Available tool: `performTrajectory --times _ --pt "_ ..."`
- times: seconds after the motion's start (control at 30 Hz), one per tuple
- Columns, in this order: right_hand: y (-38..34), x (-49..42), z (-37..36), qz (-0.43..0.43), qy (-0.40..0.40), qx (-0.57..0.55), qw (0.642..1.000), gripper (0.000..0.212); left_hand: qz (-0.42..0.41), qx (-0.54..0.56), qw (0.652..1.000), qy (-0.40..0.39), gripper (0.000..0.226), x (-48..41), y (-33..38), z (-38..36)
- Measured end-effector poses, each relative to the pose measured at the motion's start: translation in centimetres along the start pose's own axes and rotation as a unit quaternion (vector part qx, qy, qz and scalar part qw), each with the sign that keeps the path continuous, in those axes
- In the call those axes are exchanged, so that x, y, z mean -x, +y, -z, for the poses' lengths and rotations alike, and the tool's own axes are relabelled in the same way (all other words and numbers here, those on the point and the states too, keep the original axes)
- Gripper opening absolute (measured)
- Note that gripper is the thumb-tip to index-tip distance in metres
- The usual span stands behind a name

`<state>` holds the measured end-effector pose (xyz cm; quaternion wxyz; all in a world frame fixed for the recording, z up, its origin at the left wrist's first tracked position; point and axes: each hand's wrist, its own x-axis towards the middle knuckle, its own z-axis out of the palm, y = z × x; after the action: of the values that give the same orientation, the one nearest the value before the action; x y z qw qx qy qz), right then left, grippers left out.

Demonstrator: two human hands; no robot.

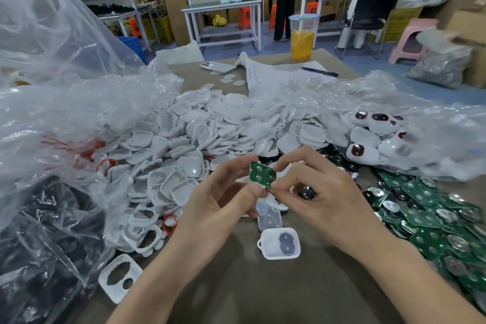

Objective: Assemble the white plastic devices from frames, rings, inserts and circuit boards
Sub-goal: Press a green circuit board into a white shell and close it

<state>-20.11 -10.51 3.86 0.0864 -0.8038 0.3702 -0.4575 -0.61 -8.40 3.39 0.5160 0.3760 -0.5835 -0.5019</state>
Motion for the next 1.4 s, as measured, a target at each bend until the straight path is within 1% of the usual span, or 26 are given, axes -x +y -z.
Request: performTrajectory --times 0.07,0.13,0.2,0.27,0.3,0.37,0.4,0.47,0.6,0.67,0.77,0.87,1.0,1.1,1.17,1.23,1.33,1.4 --pt "0.1 0.0 0.0 0.006 -0.004 0.002 1.0 0.017 -0.001 -0.005 1.0 0.001 0.035 0.0 -0.1 0.1" --pt "0.0 0.0 0.0 -0.015 -0.021 -0.029 0.999 0.019 -0.012 -0.007 1.0 0.0 0.032 -0.1 -0.1 0.1" --pt "0.0 -0.1 0.2 -0.072 -0.043 -0.076 0.994 0.02 -0.036 -0.038 0.999 0.009 0.029 -0.1 -0.1 0.1" --pt "-0.3 -0.2 0.2 -0.158 -0.057 -0.166 0.972 0.02 -0.049 -0.114 0.992 0.035 0.03 0.1 -0.2 -0.1" --pt "-0.4 -0.3 0.2 -0.192 -0.059 -0.23 0.952 0.018 -0.063 -0.183 0.98 0.046 0.032 0.2 -0.2 -0.2" --pt "-0.7 -0.6 0.1 -0.236 -0.051 -0.326 0.914 0.014 -0.122 -0.342 0.931 0.037 0.037 0.6 -0.4 -0.3" --pt "-0.7 -0.6 0.1 -0.253 -0.048 -0.352 0.9 0.013 -0.143 -0.39 0.909 0.027 0.04 0.8 -0.5 -0.4" --pt "-0.9 -0.7 0.2 -0.277 -0.044 -0.386 0.879 0.013 -0.164 -0.434 0.886 0.018 0.044 0.9 -0.6 -0.4" --pt "-0.8 -0.6 0.4 -0.302 -0.063 -0.413 0.857 0.019 -0.198 -0.48 0.855 0.02 0.045 0.7 -0.3 -0.5" --pt "-0.5 -0.6 0.4 -0.309 -0.071 -0.421 0.85 0.023 -0.206 -0.478 0.854 0.025 0.04 0.8 -0.2 -0.4" --pt "0.1 -0.5 0.4 -0.324 -0.07 -0.452 0.828 0.022 -0.221 -0.465 0.856 0.033 0.031 0.9 -0.1 -0.3" --pt "0.3 -0.5 0.5 -0.326 -0.068 -0.472 0.816 0.023 -0.222 -0.46 0.86 0.025 0.028 1.0 0.0 -0.3" --pt "0.3 0.0 0.7 -0.333 -0.077 -0.454 0.823 0.026 -0.212 -0.473 0.855 0.012 0.028 1.3 0.1 -0.1" --pt "-0.3 0.4 0.9 -0.332 -0.079 -0.416 0.843 0.026 -0.194 -0.473 0.86 -0.004 0.026 1.9 0.2 0.3" --pt "-0.5 0.8 1.2 -0.32 -0.062 -0.372 0.869 0.024 -0.176 -0.463 0.868 -0.018 0.023 2.4 0.2 0.7" --pt "-0.3 1.5 2.1 -0.295 -0.046 -0.309 0.903 0.022 -0.16 -0.462 0.871 -0.042 0.019 2.8 0.0 1.0" --pt "0.3 2.9 3.6 -0.235 -0.078 -0.182 0.951 0.02 -0.148 -0.457 0.871 -0.099 0.018 2.9 -0.3 0.9" --pt "0.7 3.6 4.0 -0.196 -0.113 -0.086 0.97 0.018 -0.154 -0.458 0.866 -0.127 0.018 2.8 -0.5 0.7"
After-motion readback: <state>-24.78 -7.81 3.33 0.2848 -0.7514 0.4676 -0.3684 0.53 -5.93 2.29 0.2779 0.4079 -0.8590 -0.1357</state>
